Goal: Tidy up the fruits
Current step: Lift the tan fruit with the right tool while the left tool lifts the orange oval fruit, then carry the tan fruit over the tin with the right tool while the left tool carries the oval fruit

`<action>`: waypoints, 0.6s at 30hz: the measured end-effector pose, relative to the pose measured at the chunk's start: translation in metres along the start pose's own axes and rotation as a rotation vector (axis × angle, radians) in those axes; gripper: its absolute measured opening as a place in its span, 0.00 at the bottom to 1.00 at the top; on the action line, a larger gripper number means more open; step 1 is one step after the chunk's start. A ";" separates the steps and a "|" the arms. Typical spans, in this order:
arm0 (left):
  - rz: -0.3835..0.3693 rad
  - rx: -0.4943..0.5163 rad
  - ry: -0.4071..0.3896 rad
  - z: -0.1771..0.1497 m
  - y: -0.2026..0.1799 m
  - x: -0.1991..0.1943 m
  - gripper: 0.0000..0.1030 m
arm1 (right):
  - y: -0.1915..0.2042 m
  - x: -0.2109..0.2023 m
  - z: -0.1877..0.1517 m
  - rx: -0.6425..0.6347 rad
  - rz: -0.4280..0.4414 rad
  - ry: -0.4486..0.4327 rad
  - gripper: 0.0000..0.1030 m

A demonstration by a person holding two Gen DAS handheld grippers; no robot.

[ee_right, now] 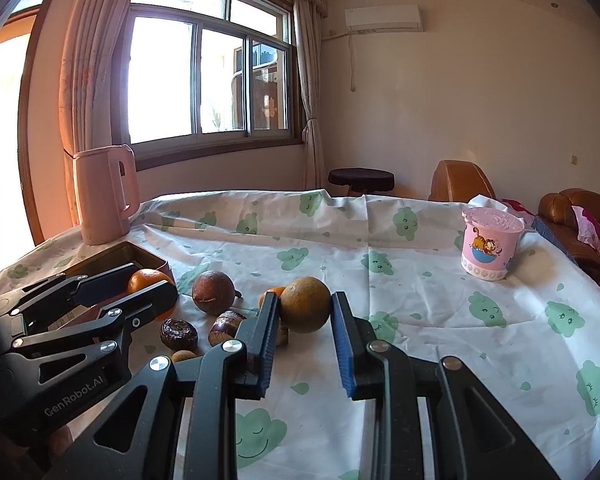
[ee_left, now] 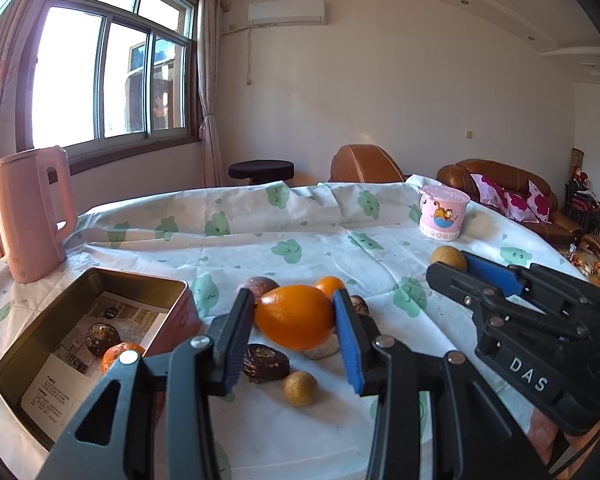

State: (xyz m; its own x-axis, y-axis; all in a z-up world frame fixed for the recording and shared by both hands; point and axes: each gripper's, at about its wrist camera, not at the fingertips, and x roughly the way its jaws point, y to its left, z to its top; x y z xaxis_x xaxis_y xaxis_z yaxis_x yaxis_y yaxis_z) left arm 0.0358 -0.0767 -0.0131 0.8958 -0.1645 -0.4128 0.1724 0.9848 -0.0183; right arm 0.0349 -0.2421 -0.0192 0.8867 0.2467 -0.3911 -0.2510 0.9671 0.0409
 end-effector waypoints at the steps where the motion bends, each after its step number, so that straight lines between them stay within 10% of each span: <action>1: 0.001 0.000 -0.002 0.000 0.000 0.000 0.41 | 0.000 -0.001 0.000 -0.002 -0.002 -0.003 0.27; 18: 0.029 -0.037 0.012 -0.001 0.024 -0.005 0.41 | 0.026 -0.001 0.001 -0.065 0.008 -0.009 0.27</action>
State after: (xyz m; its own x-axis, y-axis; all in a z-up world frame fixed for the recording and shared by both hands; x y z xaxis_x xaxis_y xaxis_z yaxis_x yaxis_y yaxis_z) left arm 0.0348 -0.0520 -0.0125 0.8954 -0.1350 -0.4243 0.1305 0.9906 -0.0400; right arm 0.0277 -0.2172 -0.0166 0.8880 0.2556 -0.3823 -0.2827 0.9591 -0.0156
